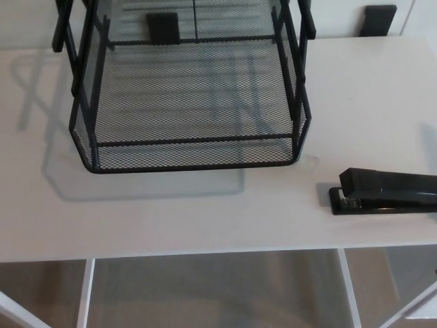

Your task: The robot walks towards a desk on which a file tray is kept in the middle and a stapler is kept to its right. The robot lifts the stapler using its right hand and places it on the file tray.

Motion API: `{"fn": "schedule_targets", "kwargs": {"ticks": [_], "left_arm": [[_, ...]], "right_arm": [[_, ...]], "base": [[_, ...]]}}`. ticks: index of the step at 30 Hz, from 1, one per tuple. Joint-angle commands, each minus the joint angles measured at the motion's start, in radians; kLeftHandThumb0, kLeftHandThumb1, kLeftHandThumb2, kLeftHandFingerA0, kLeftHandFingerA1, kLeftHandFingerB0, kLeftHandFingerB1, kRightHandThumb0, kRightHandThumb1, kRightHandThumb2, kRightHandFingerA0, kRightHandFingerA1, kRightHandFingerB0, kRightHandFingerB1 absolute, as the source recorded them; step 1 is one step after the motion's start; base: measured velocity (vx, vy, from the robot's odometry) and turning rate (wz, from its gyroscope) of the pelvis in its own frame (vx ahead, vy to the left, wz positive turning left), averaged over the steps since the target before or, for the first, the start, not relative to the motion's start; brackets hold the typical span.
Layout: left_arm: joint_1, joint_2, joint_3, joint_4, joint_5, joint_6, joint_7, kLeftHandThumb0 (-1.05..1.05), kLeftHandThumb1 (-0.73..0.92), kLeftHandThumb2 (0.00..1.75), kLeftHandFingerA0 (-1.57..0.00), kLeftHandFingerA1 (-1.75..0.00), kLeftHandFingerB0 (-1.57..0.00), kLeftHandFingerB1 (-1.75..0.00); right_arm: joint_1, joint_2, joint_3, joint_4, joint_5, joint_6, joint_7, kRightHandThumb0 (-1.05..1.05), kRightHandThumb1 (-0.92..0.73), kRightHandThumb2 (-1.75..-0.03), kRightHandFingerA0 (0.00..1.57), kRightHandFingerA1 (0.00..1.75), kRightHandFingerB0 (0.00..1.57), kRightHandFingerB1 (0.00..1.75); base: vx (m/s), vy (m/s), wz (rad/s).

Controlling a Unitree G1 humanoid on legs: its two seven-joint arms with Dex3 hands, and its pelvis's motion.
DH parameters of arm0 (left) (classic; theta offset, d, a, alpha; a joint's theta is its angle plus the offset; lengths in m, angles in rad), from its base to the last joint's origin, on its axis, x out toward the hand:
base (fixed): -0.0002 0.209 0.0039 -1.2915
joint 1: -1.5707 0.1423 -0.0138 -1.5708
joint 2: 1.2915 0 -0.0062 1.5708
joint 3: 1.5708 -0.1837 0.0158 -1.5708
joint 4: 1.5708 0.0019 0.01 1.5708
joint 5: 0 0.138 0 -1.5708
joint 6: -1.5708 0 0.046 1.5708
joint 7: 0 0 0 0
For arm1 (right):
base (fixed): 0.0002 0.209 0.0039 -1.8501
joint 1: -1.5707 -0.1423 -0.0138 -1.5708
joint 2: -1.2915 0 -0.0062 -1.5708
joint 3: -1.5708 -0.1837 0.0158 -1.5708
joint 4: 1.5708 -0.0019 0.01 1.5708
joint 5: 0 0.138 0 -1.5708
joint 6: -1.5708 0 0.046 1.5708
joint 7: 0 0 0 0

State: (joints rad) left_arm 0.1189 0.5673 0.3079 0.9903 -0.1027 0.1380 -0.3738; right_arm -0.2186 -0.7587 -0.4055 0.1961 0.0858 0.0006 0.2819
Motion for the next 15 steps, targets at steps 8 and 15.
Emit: {"fn": "schedule_targets", "kwargs": {"ticks": [8,15], "left_arm": [[0.013,0.015,0.014,-0.009,-0.014,-0.007,-0.009,-0.35,0.6,1.11,-0.02,-0.49,0.0,-0.49],[0.01,0.019,0.011,-0.011,-0.006,-0.018,-0.003,-0.62,0.81,0.63,-0.24,-0.43,-0.13,-0.33]], "right_arm": [[-0.066,-0.086,0.224,-0.303,0.056,0.284,0.268,-0.62,-0.59,-0.6,0.15,0.35,0.1,0.22],[-0.173,-0.097,0.438,-0.262,-0.048,0.298,0.339,-0.6,-0.56,-0.57,0.19,0.38,0.15,0.27]], "base": [[0.0,0.0,0.0],[0.0,0.0,0.0]]}}
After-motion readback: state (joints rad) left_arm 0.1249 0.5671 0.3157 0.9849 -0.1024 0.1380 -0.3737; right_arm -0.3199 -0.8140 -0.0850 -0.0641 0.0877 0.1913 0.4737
